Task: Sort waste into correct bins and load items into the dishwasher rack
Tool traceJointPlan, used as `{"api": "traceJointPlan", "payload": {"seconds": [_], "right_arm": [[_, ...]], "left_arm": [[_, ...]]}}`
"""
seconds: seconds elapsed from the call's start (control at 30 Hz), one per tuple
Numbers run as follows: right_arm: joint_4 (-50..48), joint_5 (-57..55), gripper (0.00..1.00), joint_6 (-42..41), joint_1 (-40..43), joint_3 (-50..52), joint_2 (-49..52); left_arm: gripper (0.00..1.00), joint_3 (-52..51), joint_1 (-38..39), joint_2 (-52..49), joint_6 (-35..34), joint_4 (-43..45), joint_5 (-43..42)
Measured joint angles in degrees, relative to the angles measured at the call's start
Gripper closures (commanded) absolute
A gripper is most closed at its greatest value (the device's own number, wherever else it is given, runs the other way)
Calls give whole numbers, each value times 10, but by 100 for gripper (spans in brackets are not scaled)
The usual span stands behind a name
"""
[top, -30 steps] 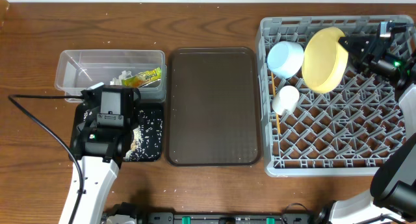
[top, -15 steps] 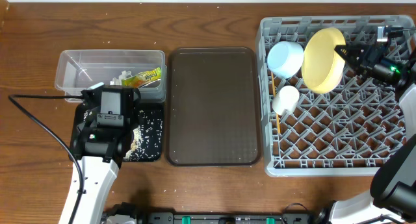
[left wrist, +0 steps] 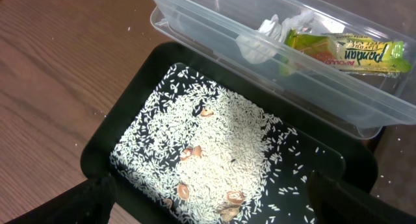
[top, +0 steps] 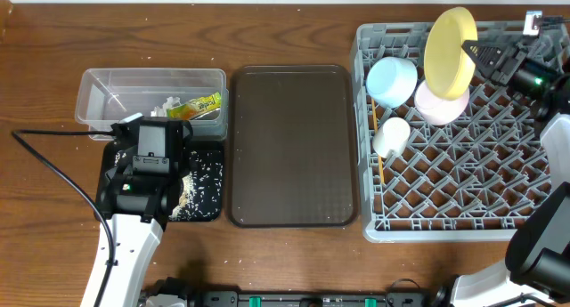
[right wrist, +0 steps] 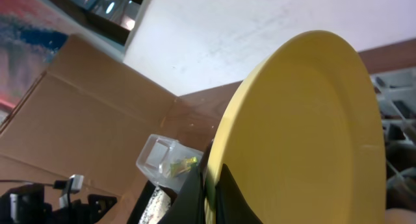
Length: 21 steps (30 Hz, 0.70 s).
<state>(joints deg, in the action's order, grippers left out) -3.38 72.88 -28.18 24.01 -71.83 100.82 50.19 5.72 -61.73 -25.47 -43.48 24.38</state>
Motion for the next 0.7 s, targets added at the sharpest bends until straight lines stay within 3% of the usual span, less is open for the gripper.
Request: {"api": "traceJointPlan", "payload": {"seconds": [0.23, 0.7], "right_arm": [[69, -38, 99, 50, -23, 0, 0], [72, -162, 96, 96, -44, 0, 0]], "left_arm": [[4, 0, 0, 0, 0, 0, 0], [4, 0, 0, 0, 0, 0, 0]]}}
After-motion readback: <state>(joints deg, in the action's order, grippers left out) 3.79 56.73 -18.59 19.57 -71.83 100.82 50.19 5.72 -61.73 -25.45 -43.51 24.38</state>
